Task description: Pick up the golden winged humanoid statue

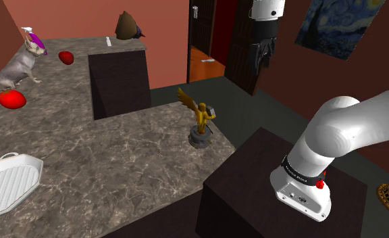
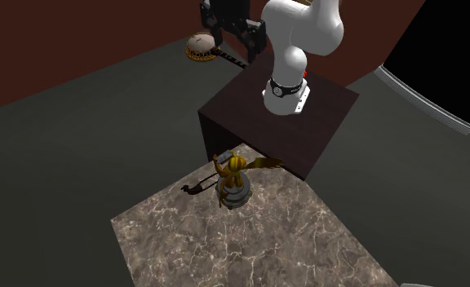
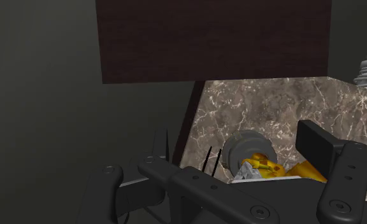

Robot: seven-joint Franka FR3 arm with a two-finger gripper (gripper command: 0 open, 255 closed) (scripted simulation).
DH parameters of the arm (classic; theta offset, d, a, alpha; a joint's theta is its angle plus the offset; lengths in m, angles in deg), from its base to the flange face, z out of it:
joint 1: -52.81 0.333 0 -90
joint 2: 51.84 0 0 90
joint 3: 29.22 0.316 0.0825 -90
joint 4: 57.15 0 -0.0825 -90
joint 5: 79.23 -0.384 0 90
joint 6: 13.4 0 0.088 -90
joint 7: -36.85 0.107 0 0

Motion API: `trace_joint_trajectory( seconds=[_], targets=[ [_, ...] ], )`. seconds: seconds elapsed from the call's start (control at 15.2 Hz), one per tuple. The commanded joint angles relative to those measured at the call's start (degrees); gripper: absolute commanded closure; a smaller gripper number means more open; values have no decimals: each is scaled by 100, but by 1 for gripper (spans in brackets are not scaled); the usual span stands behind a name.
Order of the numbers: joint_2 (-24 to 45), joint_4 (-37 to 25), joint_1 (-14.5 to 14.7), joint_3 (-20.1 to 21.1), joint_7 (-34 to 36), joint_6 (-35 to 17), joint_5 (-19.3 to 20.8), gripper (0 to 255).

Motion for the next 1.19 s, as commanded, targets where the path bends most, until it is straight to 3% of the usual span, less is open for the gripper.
trace_joint_trajectory(
  seconds=[0.0,0.53,1.12],
  targets=[
    [0,0,0,0,0,0,0,0],
    [1723,-492,300,319,151,-943,-221,0],
    [3752,-1562,577,655,299,-1584,-289,0]
  ],
)
